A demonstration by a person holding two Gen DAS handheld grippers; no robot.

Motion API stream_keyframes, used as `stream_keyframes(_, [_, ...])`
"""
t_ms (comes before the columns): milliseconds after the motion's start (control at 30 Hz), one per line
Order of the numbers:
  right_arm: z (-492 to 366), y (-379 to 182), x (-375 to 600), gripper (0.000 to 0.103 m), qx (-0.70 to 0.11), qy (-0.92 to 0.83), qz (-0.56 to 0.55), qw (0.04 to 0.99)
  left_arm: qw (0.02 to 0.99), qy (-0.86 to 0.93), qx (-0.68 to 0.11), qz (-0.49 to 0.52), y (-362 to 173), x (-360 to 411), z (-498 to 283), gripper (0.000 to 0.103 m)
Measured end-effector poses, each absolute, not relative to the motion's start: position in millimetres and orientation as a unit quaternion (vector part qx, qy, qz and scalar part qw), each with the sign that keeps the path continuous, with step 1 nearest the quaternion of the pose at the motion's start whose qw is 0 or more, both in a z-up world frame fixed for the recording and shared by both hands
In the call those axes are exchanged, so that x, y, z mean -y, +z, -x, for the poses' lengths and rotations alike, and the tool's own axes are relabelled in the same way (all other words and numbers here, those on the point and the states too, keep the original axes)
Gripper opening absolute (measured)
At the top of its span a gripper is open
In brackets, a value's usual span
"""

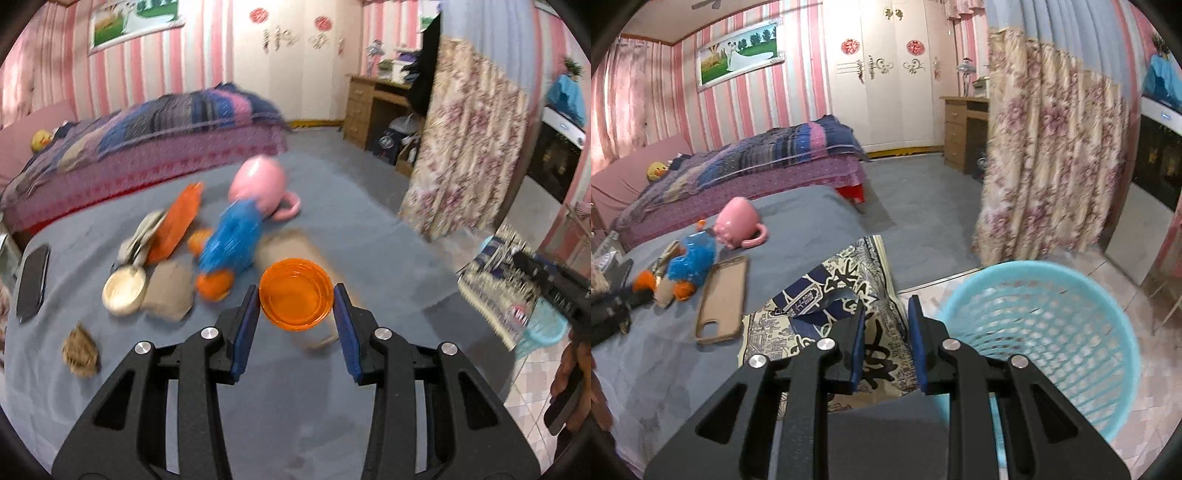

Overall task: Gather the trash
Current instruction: 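Carry cap and wrapper to the blue basket and release both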

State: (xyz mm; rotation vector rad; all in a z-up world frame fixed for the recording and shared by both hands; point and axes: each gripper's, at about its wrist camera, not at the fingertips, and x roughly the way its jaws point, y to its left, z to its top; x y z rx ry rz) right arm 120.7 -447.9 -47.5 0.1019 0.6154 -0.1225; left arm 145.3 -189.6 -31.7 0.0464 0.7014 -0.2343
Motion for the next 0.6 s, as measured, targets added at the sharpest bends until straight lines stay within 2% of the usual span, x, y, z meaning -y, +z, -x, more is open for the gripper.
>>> stream_keyframes(233, [-98,-29,516,0.023,-0.303,-0.118,-0.046,0.945,0.930,-0.182,-0.317,-0.034,-12,266,-144,0.040])
stream_keyframes(600, [-65,-26,612,0.023,-0.297,-0.213,-0.059,0.929,0.900,-0.283,-0.323,-0.072,-31,392,-141,0.040])
